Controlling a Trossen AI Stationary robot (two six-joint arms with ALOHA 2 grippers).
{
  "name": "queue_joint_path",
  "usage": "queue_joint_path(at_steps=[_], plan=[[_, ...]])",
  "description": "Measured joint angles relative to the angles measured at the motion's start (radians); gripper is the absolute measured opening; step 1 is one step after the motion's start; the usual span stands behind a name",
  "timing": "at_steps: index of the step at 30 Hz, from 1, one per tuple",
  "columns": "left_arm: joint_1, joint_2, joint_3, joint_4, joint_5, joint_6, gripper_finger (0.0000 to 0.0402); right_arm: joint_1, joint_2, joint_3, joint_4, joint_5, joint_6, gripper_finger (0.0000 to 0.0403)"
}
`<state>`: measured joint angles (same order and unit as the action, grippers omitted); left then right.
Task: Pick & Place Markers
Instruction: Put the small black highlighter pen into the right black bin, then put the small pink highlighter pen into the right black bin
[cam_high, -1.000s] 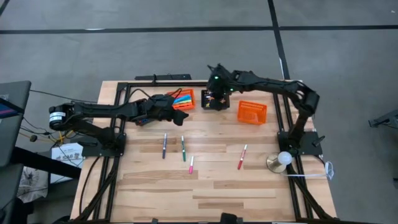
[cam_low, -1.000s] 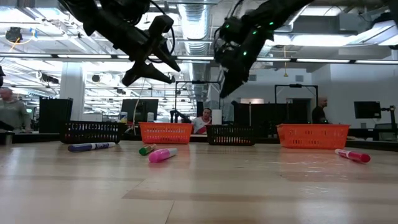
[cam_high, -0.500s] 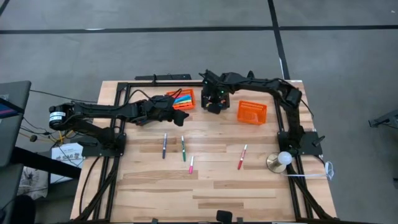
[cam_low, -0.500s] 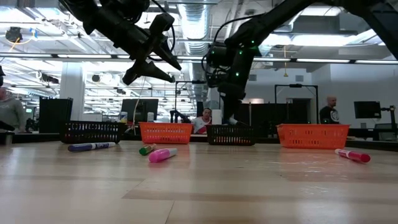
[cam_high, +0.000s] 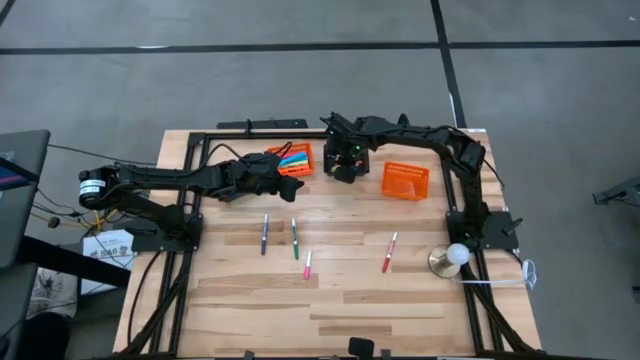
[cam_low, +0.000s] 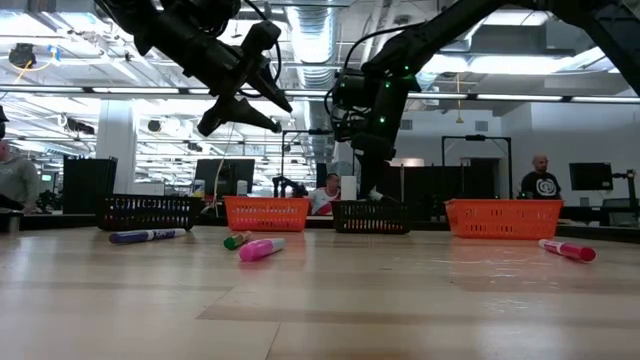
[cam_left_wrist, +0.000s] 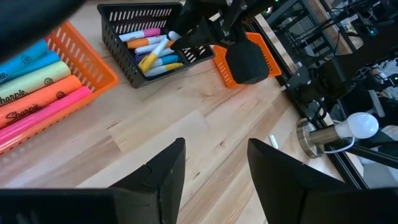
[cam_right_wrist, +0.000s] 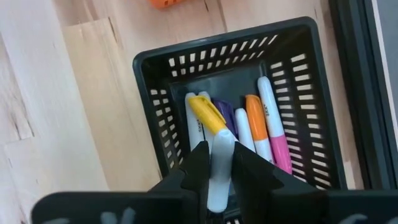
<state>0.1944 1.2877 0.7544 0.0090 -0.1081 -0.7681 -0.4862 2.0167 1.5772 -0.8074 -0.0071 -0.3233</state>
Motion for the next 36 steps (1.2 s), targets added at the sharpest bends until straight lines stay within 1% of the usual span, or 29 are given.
queue_joint_path(at_steps=[4,9,12,16,21,25,27,30,36], plan=[[0.000,0.000,0.000,0.003,0.000,0.000,0.0172,0.000,0.000,0.000,0.000,0.000,-0.009,0.0070],[0.000,0.000,0.000,0.008,0.000,0.000,0.0172,0.000,-0.001,0.000,0.003,0.000,-0.017,0.0101],[-0.008,0.000,0.000,0.009,-0.001,0.000,0.0172,0.000,-0.013,0.009,-0.002,-0.004,-0.017,0.0110],[-0.047,0.001,0.000,0.013,-0.003,0.004,0.0172,-0.008,-0.068,0.017,0.021,-0.066,-0.016,0.0112],[-0.133,0.001,0.000,0.015,-0.073,0.003,0.0172,-0.018,-0.174,0.018,0.086,-0.181,0.043,0.0112],[-0.217,0.001,0.000,0.018,-0.152,0.001,0.0172,-0.015,-0.262,-0.006,0.109,-0.204,0.061,0.0111],[-0.259,0.001,0.000,0.020,-0.182,-0.003,0.0172,-0.008,-0.309,-0.033,0.114,-0.204,0.062,0.0111],[-0.304,0.001,0.000,0.022,-0.192,-0.042,0.0172,0.005,-0.389,-0.103,0.145,-0.204,0.094,0.0109],[-0.371,0.004,0.001,0.024,-0.186,-0.149,0.0172,0.052,-0.575,-0.320,0.306,-0.203,0.215,0.0109]])
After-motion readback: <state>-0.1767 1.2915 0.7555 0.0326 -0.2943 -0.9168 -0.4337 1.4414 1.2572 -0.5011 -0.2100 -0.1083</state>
